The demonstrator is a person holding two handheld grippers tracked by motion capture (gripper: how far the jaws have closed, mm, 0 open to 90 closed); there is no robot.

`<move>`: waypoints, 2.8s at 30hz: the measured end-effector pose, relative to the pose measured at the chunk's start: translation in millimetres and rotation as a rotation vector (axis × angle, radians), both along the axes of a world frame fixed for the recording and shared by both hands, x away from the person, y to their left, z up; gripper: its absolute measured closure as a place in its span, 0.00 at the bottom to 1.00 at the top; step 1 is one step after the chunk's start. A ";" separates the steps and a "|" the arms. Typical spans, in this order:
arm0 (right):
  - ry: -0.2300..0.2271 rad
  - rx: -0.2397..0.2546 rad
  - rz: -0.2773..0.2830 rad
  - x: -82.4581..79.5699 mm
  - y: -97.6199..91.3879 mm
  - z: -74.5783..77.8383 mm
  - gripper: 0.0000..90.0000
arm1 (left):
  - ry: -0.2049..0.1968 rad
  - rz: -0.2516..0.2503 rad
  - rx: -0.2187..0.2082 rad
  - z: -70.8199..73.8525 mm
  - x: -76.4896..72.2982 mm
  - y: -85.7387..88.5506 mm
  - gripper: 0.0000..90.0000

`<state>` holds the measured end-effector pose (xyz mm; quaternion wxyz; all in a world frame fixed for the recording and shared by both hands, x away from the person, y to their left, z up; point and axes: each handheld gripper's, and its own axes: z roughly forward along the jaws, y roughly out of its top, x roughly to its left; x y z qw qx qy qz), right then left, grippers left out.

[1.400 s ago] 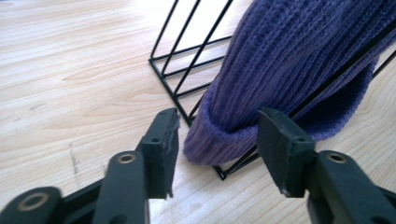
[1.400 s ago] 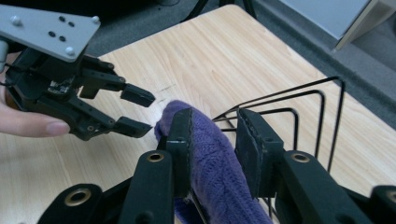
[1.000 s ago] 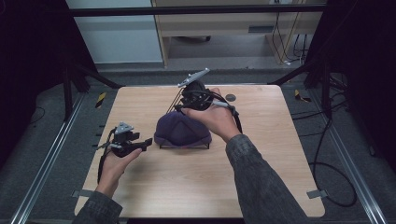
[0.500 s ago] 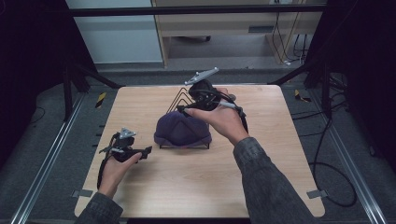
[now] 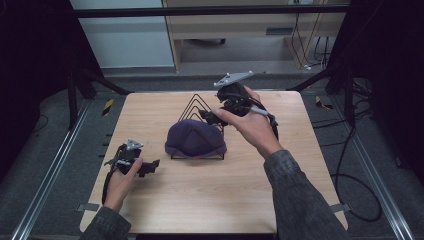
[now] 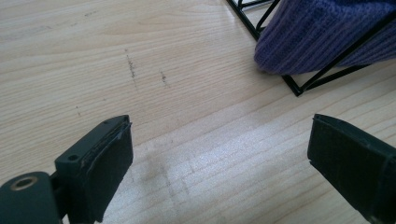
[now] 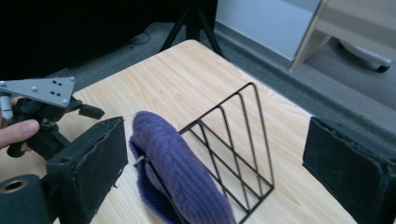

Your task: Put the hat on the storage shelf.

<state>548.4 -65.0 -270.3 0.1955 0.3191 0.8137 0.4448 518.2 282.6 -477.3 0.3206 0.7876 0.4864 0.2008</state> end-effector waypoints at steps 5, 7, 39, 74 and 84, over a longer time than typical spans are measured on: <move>-0.023 0.016 -0.027 -5.7 -19.3 6.2 0.06 | 0.005 0.004 0.020 -1.3 -0.5 0.7 0.07; -0.030 0.019 -0.042 -8.3 -27.3 8.4 0.06 | 0.005 0.004 0.021 -1.7 -1.0 1.4 0.07; 0.076 -0.005 -0.245 -44.3 -149.0 -85.9 0.13 | 0.076 -0.003 0.051 -16.0 2.6 2.5 0.07; 0.295 -0.055 -0.364 -45.4 -151.7 -224.1 0.14 | 0.077 -0.031 0.060 -21.9 2.3 1.1 0.00; 0.183 -0.083 -0.410 -59.7 -140.8 -240.8 0.08 | 0.076 -0.033 0.057 -22.2 2.4 1.4 0.00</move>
